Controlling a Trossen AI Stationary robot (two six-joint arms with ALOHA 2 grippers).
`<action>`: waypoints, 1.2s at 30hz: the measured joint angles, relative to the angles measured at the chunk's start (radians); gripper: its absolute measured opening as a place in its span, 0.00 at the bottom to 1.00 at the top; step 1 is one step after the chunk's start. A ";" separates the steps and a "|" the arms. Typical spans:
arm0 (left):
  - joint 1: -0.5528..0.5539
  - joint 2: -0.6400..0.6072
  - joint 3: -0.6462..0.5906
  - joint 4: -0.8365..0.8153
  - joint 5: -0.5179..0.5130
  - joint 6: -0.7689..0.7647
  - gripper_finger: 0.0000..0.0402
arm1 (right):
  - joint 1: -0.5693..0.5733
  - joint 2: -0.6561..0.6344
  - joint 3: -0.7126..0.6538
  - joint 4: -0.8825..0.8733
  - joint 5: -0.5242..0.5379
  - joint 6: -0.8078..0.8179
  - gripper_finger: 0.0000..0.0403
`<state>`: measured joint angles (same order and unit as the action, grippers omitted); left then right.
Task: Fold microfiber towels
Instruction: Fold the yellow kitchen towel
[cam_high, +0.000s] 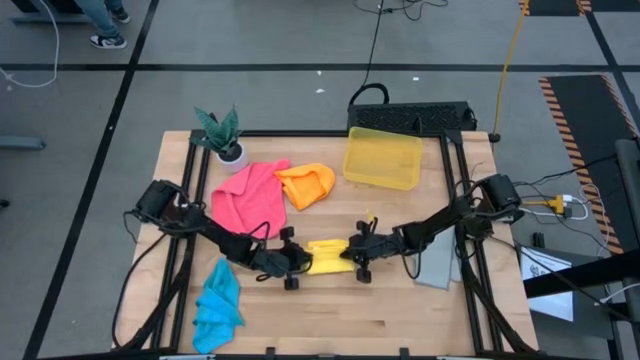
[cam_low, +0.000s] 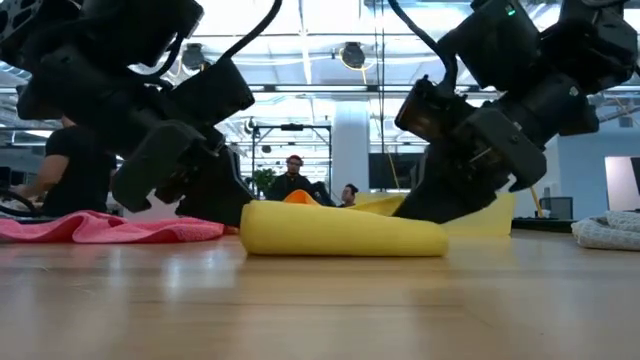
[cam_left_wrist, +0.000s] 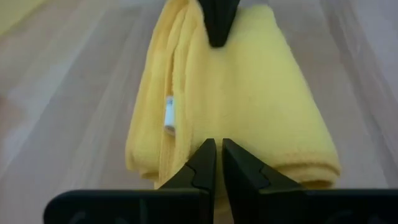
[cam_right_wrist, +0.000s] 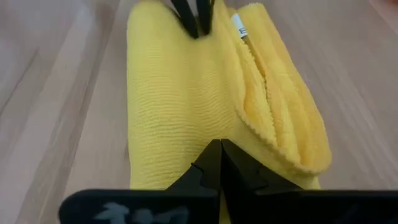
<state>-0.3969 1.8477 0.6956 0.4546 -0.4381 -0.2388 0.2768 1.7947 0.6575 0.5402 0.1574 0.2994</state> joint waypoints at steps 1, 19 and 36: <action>-0.001 0.000 0.000 -0.005 0.000 -0.009 0.08 | 0.004 -0.008 0.000 -0.003 0.000 -0.007 0.00; 0.042 0.006 0.003 0.082 -0.090 -0.005 0.08 | -0.028 -0.022 -0.002 0.014 0.160 0.084 0.00; 0.014 0.022 0.015 0.098 -0.086 -0.025 0.08 | 0.041 -0.114 -0.001 0.076 0.076 0.010 0.00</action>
<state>-0.3824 1.8698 0.7111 0.5528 -0.5239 -0.2640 0.3178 1.6808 0.6561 0.6162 0.2332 0.3093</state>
